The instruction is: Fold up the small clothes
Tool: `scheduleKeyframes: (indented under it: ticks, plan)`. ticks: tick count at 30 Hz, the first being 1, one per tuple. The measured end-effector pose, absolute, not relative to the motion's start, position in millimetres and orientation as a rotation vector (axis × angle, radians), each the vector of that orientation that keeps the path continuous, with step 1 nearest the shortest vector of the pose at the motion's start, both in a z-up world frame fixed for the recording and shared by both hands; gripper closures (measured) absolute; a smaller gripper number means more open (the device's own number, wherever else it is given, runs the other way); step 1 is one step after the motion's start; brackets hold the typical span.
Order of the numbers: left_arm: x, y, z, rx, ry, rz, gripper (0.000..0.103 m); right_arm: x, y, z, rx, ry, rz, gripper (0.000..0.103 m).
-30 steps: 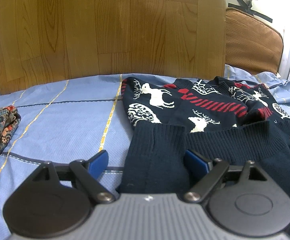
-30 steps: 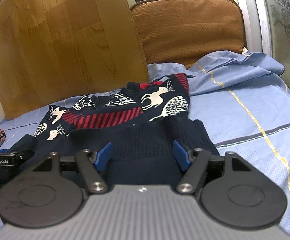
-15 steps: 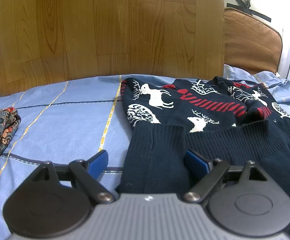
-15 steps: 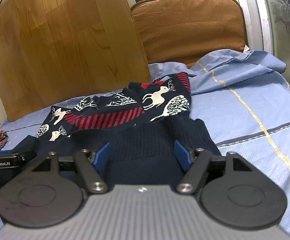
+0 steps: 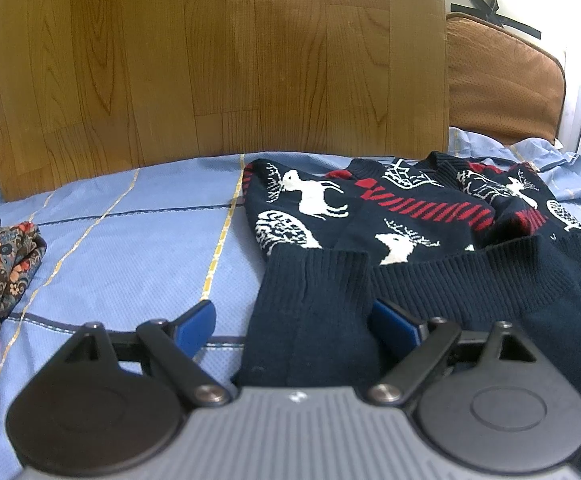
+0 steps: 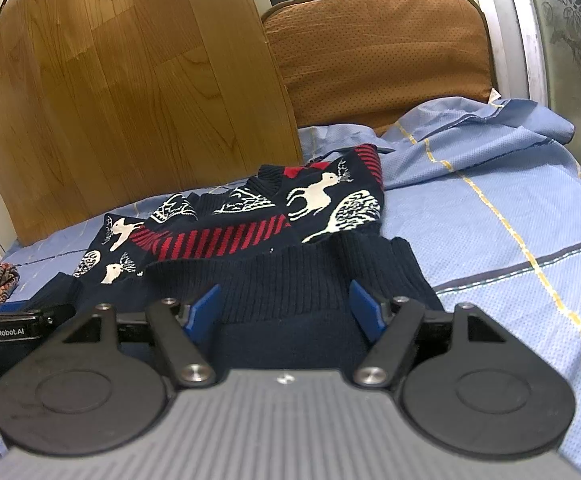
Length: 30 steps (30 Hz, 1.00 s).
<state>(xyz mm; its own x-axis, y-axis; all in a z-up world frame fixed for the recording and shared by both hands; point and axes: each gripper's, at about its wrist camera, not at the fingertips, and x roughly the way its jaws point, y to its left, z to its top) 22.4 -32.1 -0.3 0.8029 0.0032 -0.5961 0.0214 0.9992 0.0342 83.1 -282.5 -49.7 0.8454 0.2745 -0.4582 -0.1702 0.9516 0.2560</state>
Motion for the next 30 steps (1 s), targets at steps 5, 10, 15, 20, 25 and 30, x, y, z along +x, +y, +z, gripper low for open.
scheduleKeyframes:
  ticks: [5, 10, 15, 20, 25, 30]
  plan:
    - [22.6, -32.0, -0.6, 0.042, 0.638, -0.008, 0.013, 82.7, -284.0, -49.6, 0.215, 0.512, 0.241, 0.029]
    - [23.2, -32.3, -0.9, 0.051, 0.636, -0.004, 0.012, 82.6, -285.5, -49.4, 0.228, 0.51, 0.249, 0.028]
    - [22.9, -32.5, -0.7, 0.054, 0.635, -0.002, 0.012, 82.5, -285.5, -48.7, 0.231, 0.508, 0.254, 0.027]
    - [21.3, -34.3, -0.7, 0.066, 0.627, 0.005, 0.012, 80.7, -287.4, -48.2, 0.239, 0.5, 0.263, 0.026]
    - [19.0, -39.8, -0.8, 0.096, 0.616, 0.029, 0.009, 80.7, -287.3, -47.9, 0.235, 0.501, 0.264, 0.025]
    - [19.1, -41.1, -0.9, 0.109, 0.615, 0.032, 0.008, 80.4, -287.5, -48.0, 0.238, 0.502, 0.269, 0.024]
